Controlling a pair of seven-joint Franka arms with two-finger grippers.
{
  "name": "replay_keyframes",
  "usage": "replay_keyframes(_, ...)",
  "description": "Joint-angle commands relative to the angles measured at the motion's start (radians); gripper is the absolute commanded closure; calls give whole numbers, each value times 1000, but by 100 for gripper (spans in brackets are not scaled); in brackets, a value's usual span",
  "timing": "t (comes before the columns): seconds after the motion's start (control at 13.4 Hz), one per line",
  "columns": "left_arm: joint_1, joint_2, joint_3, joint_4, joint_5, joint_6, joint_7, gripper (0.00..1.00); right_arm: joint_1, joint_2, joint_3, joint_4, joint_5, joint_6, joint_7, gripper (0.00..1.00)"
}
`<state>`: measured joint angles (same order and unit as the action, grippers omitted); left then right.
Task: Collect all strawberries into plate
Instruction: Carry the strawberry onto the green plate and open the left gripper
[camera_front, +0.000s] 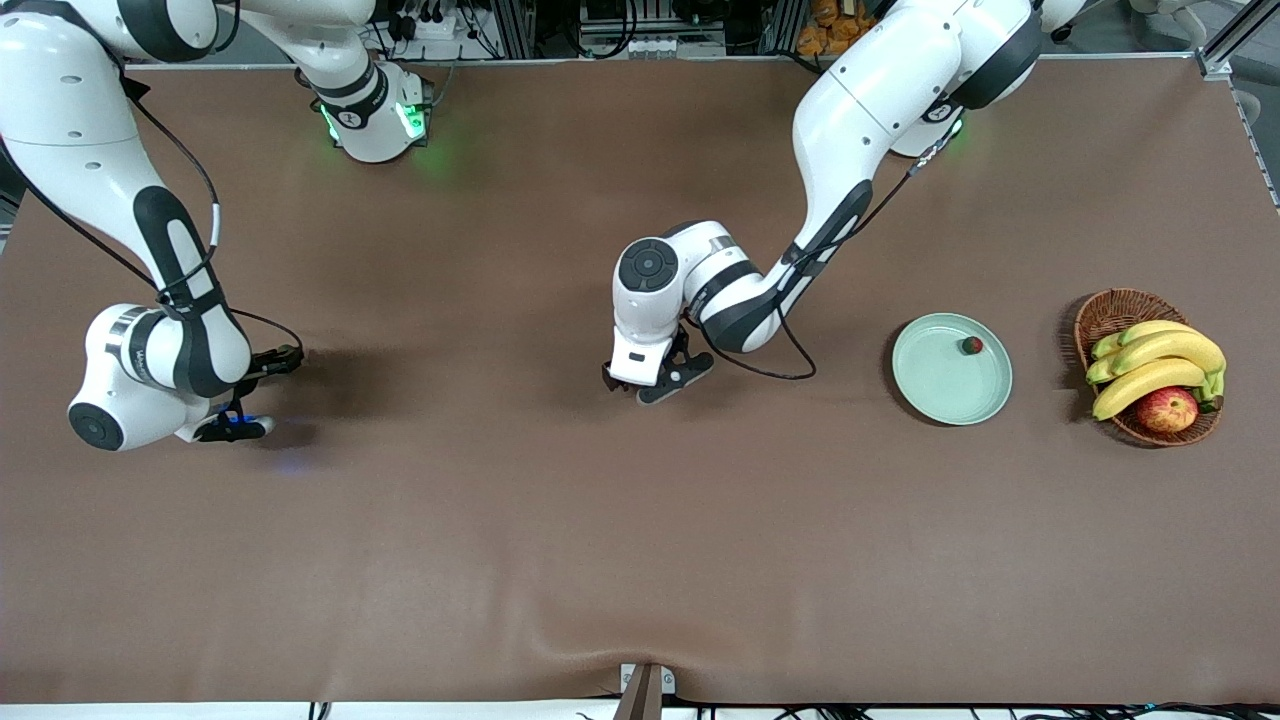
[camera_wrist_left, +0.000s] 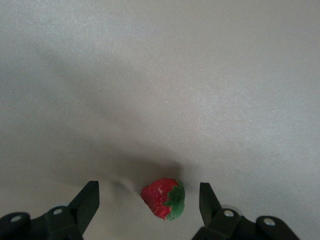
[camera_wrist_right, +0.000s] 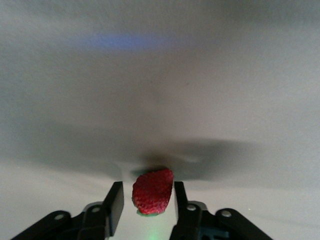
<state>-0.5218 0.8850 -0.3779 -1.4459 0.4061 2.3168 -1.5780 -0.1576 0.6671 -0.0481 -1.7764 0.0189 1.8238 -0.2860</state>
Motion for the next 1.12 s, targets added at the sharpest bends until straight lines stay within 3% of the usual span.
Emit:
replay_keyframes(0.0, -37, 15, 25, 28, 19, 4, -28, 19, -19, -4, 13, -11, -19, 8, 1, 60)
replay_keyframes(0.15, -38, 25, 25, 28, 20, 4, -22, 21, -17, -4, 13, -11, -20, 6, 1, 74)
replay_keyframes(0.3, -40, 32, 27, 30, 22, 4, -11, 30, -17, -6, 13, -9, -19, 6, 2, 87)
replay_keyframes(0.52, -41, 32, 33, 30, 22, 6, -4, 41, -4, -14, 16, 81, 4, -1, 16, 91)
replay_keyframes(0.6, -41, 32, 33, 30, 22, 6, -2, 50, 19, -14, 17, 119, 15, -1, 27, 94)
replay_keyframes(0.67, -41, 31, 33, 30, 23, 4, 15, 66, 50, -17, 17, 135, 42, 0, 37, 95)
replay_keyframes(0.82, -38, 23, 33, 30, 22, 6, 23, 92, 99, -26, 17, 153, 163, 2, 106, 97)
replay_keyframes(0.9, -32, 15, 33, 30, 22, 4, 24, 100, 128, -27, 17, 155, 224, 2, 138, 98)
replay_keyframes(1.05, -12, -33, 33, 22, 31, 0, 26, 100, 208, -26, 17, 155, 324, 11, 157, 100)
